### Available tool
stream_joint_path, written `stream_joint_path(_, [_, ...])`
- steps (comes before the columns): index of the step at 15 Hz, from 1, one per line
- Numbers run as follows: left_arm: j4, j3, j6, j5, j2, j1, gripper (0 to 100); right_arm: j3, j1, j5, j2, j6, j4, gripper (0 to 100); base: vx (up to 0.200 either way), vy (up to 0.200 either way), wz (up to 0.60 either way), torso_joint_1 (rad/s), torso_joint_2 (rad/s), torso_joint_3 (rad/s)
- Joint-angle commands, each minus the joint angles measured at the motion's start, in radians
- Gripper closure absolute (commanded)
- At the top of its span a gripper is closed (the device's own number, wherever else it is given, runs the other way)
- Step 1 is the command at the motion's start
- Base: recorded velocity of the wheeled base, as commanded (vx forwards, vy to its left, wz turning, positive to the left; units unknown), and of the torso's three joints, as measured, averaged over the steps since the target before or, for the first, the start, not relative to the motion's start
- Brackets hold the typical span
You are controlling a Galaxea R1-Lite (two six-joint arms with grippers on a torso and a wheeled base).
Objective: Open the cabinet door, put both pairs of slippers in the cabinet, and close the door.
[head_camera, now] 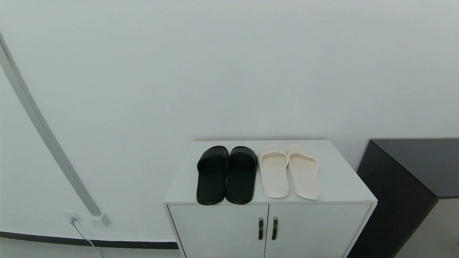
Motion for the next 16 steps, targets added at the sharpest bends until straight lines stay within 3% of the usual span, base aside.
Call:
stream_joint_path(1, [0.000, 0.000, 0.001, 0.000, 0.000, 0.001, 100, -0.162, 0.074, 0.140, 0.645, 0.047, -0.119, 0, 0.000, 0.000, 0.00, 0.000, 0.00, 0.000])
stream_joint_path(2, [0.000, 0.000, 0.001, 0.000, 0.000, 0.001, 100, -0.185, 0.184, 0.106, 0.755, 0.088, -0.219, 0, 0.000, 0.000, 0.00, 0.000, 0.00, 0.000])
stream_joint_path(4, [0.000, 0.000, 0.001, 0.000, 0.000, 0.001, 100, -0.265, 0.461, -0.150, 0.913, 0.202, -0.273, 0, 0.000, 0.000, 0.00, 0.000, 0.00, 0.000])
stream_joint_path(5, [0.000, 0.000, 0.001, 0.000, 0.000, 0.001, 100, -0.345, 0.660, -0.325, 1.021, 0.301, -0.286, 0, 0.000, 0.000, 0.00, 0.000, 0.00, 0.000])
stream_joint_path(7, [0.000, 0.000, 0.001, 0.000, 0.000, 0.001, 100, -0.455, 0.775, -0.426, 1.189, 0.346, -0.323, 0, 0.000, 0.000, 0.00, 0.000, 0.00, 0.000])
stream_joint_path(12, [0.001, 0.000, 0.001, -0.002, 0.000, 0.001, 100, -0.619, 0.836, -0.650, 1.544, 0.346, -0.489, 0, 0.000, 0.000, 0.00, 0.000, 0.00, 0.000])
stream_joint_path(16, [0.001, 0.000, 0.001, -0.002, 0.000, 0.001, 100, -0.693, 0.806, -0.722, 1.748, 0.340, -0.613, 0, 0.000, 0.000, 0.00, 0.000, 0.00, 0.000])
